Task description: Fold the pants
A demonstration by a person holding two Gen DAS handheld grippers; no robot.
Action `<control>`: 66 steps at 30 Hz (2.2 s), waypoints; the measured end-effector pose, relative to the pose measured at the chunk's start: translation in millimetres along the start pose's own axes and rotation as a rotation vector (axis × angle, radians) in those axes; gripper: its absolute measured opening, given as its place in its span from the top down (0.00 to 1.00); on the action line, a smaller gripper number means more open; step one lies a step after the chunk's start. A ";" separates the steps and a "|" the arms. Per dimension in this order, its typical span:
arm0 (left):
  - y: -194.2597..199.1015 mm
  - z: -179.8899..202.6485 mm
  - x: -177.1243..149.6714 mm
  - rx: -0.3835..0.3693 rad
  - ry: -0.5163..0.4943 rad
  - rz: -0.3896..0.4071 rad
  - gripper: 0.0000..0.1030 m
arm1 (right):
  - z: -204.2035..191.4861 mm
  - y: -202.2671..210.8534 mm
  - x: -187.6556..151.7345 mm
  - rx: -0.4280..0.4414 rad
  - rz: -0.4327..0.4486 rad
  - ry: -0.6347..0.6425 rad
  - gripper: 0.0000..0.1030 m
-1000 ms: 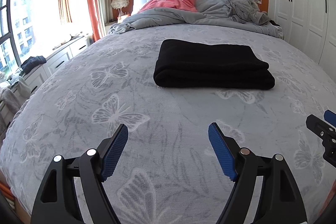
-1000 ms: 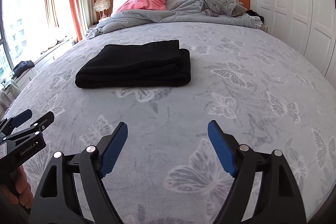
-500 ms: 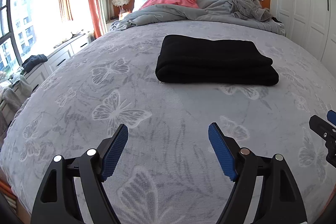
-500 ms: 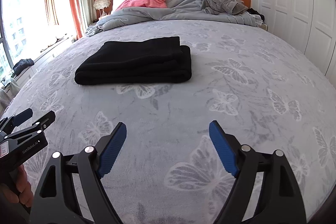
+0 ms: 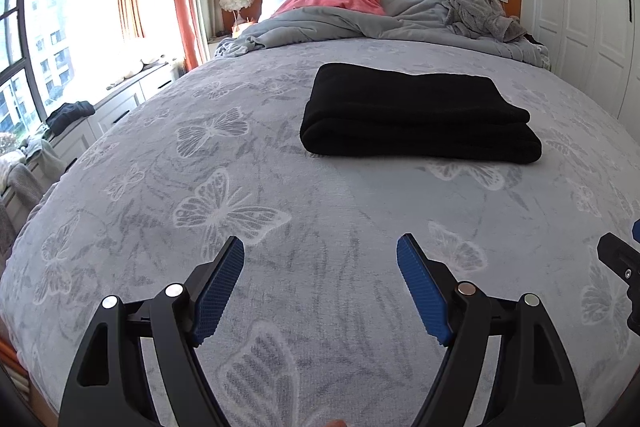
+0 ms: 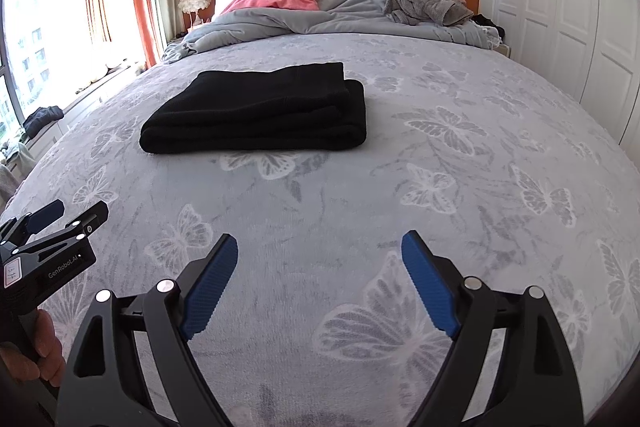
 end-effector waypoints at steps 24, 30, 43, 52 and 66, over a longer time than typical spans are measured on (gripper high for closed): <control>3.6 10.1 -0.6 -0.038 -0.003 -0.002 0.26 | -0.7 -2.0 -2.9 0.001 -0.006 0.003 0.20; 3.9 10.8 0.6 -0.029 -0.011 0.004 0.26 | -0.9 -2.4 -4.1 0.001 -0.007 0.003 0.20; 3.3 13.6 0.0 -0.039 -0.023 -0.001 0.26 | -1.7 -3.2 -4.6 0.002 -0.008 0.005 0.20; 1.9 15.8 -2.4 -0.035 -0.042 -0.010 0.26 | -2.4 -4.6 -5.3 0.006 -0.010 0.008 0.20; 2.8 11.2 -4.3 -0.066 0.013 -0.022 0.26 | -2.8 -4.6 -5.7 0.005 -0.011 0.009 0.20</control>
Point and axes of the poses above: each gripper's, at about its wrist camera, not at the fingertips, and y roughly against the way its jaws point, z to its right, x to its top, the point moved 9 cm from there along -y, roughly the way its jaws point, and after that the axes turned 5 degrees about -x, right-handed, at the moved point
